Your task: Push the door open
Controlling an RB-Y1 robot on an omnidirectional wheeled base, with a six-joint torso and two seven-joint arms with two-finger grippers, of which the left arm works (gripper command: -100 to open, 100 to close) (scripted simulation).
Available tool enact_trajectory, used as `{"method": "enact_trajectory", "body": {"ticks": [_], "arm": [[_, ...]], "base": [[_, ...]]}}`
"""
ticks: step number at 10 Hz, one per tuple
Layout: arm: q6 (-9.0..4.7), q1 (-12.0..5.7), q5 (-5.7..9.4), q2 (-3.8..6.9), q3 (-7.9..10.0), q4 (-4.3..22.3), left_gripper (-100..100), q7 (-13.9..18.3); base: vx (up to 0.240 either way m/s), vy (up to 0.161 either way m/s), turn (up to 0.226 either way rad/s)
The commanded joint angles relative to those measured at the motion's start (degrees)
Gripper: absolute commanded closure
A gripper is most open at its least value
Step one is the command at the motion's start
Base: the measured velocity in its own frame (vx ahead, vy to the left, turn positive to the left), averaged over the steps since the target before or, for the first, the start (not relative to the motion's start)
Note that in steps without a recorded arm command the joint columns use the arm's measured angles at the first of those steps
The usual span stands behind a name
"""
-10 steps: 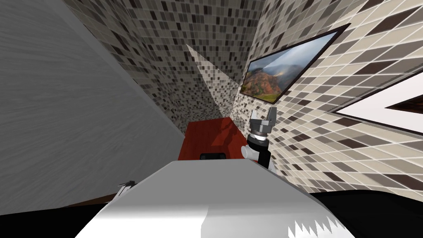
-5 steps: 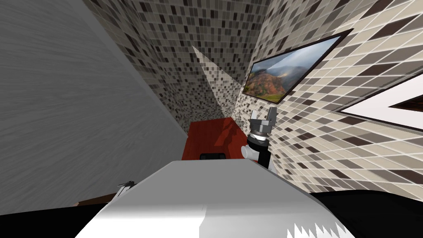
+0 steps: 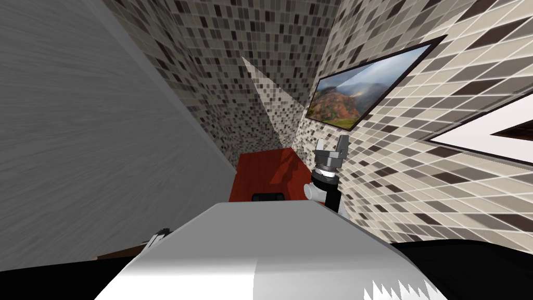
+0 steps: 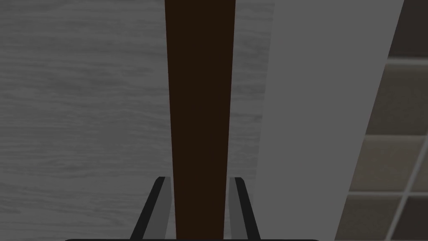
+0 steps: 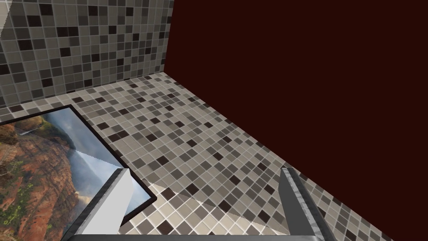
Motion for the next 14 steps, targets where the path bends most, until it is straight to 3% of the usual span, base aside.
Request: {"method": "enact_trajectory", "body": {"ticks": [1,5,14], "arm": [[-0.04,0.06,0.03,0.06,0.04,0.06,100,-0.02],[1.35,-0.71,1.77,-0.28,1.42,0.84,100,-1.14],[5.64,-2.98,7.41,-1.18,5.96,3.50,100,-4.75]], "base": [[0.000,0.000,0.000],[0.122,-0.093,0.053],[0.177,-0.194,0.069]]}}
